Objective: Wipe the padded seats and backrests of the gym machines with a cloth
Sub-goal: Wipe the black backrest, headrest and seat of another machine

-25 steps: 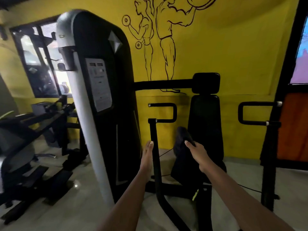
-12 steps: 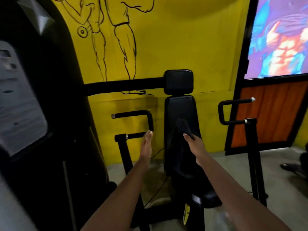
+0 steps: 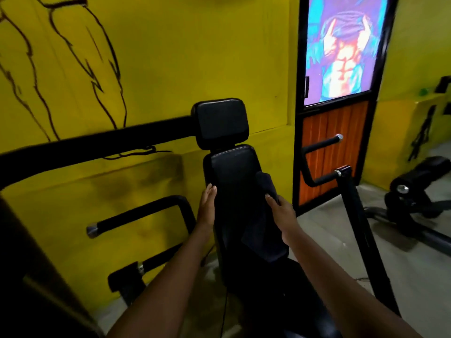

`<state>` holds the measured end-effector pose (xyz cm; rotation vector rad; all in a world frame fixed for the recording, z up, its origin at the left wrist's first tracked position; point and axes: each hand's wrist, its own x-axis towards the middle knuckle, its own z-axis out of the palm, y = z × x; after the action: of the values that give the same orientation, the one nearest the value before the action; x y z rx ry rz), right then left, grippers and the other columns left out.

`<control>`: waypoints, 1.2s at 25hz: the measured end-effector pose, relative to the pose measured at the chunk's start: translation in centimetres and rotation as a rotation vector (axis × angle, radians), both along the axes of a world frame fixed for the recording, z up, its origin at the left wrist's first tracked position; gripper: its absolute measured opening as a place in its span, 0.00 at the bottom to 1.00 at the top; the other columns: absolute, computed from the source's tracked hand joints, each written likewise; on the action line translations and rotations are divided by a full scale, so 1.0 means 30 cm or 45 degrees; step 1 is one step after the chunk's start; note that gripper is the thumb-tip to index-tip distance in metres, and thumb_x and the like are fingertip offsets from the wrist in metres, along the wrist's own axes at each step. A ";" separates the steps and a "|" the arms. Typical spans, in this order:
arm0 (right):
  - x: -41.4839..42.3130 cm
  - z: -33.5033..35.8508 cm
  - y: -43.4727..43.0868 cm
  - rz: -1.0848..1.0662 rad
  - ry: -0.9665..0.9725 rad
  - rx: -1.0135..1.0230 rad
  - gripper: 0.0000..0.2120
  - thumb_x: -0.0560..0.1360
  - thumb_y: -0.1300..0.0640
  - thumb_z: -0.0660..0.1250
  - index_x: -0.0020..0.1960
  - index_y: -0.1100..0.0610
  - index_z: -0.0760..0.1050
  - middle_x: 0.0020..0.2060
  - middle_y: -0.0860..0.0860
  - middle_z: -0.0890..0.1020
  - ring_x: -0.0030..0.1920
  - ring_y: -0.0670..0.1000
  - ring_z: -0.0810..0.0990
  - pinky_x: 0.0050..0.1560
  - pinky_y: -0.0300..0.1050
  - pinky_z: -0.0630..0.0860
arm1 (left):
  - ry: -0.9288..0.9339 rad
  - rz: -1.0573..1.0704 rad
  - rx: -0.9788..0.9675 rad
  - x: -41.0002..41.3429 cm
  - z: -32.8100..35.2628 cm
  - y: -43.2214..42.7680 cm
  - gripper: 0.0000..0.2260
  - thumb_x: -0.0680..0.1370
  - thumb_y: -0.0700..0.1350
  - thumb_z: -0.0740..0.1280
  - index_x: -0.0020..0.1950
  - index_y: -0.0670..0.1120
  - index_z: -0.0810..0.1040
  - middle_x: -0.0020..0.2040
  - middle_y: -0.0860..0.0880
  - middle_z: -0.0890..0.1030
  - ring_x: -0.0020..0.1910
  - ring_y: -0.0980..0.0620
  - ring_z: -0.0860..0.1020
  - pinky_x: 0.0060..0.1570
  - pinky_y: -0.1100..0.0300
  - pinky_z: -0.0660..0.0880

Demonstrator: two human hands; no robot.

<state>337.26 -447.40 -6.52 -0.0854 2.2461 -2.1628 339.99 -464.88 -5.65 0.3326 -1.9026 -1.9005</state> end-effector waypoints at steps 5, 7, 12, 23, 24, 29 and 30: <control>-0.342 -0.092 -0.236 -0.198 -0.023 -0.198 0.13 0.79 0.51 0.60 0.55 0.59 0.75 0.47 0.56 0.79 0.49 0.56 0.78 0.44 0.46 0.73 | -0.086 -0.041 -0.190 -0.366 -0.004 -0.230 0.21 0.82 0.46 0.55 0.75 0.42 0.59 0.75 0.44 0.63 0.73 0.48 0.62 0.61 0.64 0.59; -0.478 -0.139 -0.337 -0.280 -0.044 -0.207 0.15 0.79 0.50 0.60 0.58 0.60 0.74 0.52 0.59 0.78 0.53 0.59 0.77 0.49 0.49 0.74 | -0.157 -0.042 -0.287 -0.515 -0.030 -0.325 0.23 0.82 0.47 0.56 0.76 0.43 0.58 0.75 0.45 0.61 0.74 0.47 0.61 0.64 0.62 0.59; -0.695 -0.189 -0.572 -0.530 -0.061 -0.261 0.17 0.79 0.52 0.59 0.62 0.62 0.72 0.58 0.60 0.74 0.57 0.59 0.75 0.56 0.53 0.73 | -0.247 0.083 -0.433 -0.837 -0.063 -0.518 0.29 0.80 0.53 0.58 0.77 0.46 0.53 0.77 0.43 0.56 0.74 0.44 0.60 0.69 0.52 0.61; -0.885 -0.267 -0.775 -0.886 0.038 -0.565 0.18 0.80 0.50 0.58 0.67 0.55 0.69 0.61 0.56 0.75 0.62 0.54 0.74 0.61 0.46 0.71 | -0.222 -0.330 -0.174 -0.973 -0.107 -0.598 0.26 0.72 0.62 0.63 0.67 0.53 0.63 0.67 0.51 0.69 0.69 0.49 0.67 0.70 0.46 0.64; -0.896 -0.263 -0.803 -0.908 0.084 -0.545 0.18 0.80 0.50 0.58 0.67 0.56 0.69 0.61 0.56 0.75 0.62 0.54 0.73 0.58 0.41 0.69 | -0.219 -0.332 -0.159 -0.977 -0.112 -0.602 0.34 0.69 0.65 0.65 0.70 0.51 0.62 0.68 0.52 0.69 0.69 0.49 0.67 0.70 0.45 0.64; -0.932 -0.224 -0.972 -0.979 0.491 0.092 0.24 0.74 0.43 0.55 0.68 0.50 0.68 0.67 0.57 0.71 0.64 0.57 0.67 0.61 0.55 0.66 | -0.122 -0.329 -0.046 -0.993 -0.127 -0.595 0.40 0.65 0.69 0.66 0.69 0.47 0.66 0.64 0.47 0.76 0.60 0.50 0.77 0.53 0.56 0.75; -0.935 -0.224 -1.001 -0.976 0.511 0.264 0.24 0.73 0.43 0.55 0.68 0.46 0.66 0.68 0.56 0.70 0.64 0.59 0.67 0.59 0.58 0.67 | -0.083 -0.323 -0.040 -0.997 -0.126 -0.590 0.37 0.65 0.66 0.64 0.68 0.45 0.68 0.63 0.47 0.77 0.58 0.51 0.78 0.50 0.58 0.75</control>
<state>309.21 -477.42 -13.24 0.4622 3.1144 -2.3518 310.08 -482.58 -9.41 0.1504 -2.1005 -2.0384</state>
